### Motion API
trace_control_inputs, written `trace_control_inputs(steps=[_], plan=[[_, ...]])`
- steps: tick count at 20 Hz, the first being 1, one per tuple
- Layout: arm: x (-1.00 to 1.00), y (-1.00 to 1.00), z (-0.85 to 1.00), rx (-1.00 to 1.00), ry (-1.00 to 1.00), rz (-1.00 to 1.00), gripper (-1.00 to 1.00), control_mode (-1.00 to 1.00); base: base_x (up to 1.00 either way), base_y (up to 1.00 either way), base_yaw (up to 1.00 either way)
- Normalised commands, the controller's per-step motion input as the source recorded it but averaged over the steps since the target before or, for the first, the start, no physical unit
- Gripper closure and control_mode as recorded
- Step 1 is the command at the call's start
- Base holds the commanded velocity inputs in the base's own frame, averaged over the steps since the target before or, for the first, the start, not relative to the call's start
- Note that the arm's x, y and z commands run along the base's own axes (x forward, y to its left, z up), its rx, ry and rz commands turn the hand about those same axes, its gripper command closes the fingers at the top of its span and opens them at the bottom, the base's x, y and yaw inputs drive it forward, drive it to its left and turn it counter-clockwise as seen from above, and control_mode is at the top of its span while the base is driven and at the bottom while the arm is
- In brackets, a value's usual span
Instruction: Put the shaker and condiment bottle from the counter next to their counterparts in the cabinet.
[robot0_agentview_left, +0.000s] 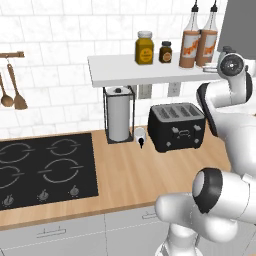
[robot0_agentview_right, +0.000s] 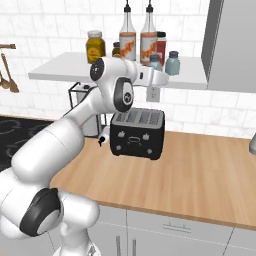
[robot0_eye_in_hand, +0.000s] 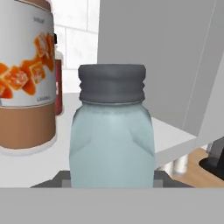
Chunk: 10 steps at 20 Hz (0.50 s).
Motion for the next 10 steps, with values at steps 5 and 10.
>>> trace_control_inputs(steps=[5, 10], plan=[[0.21, -0.11, -0.12, 0.0, -0.02, 0.0, 1.0, -1.0, 0.0, 0.0, 0.0], [0.31, -0.07, -0.02, 0.0, 0.0, 0.0, 1.0, -1.0, 0.0, 0.0, 0.0]])
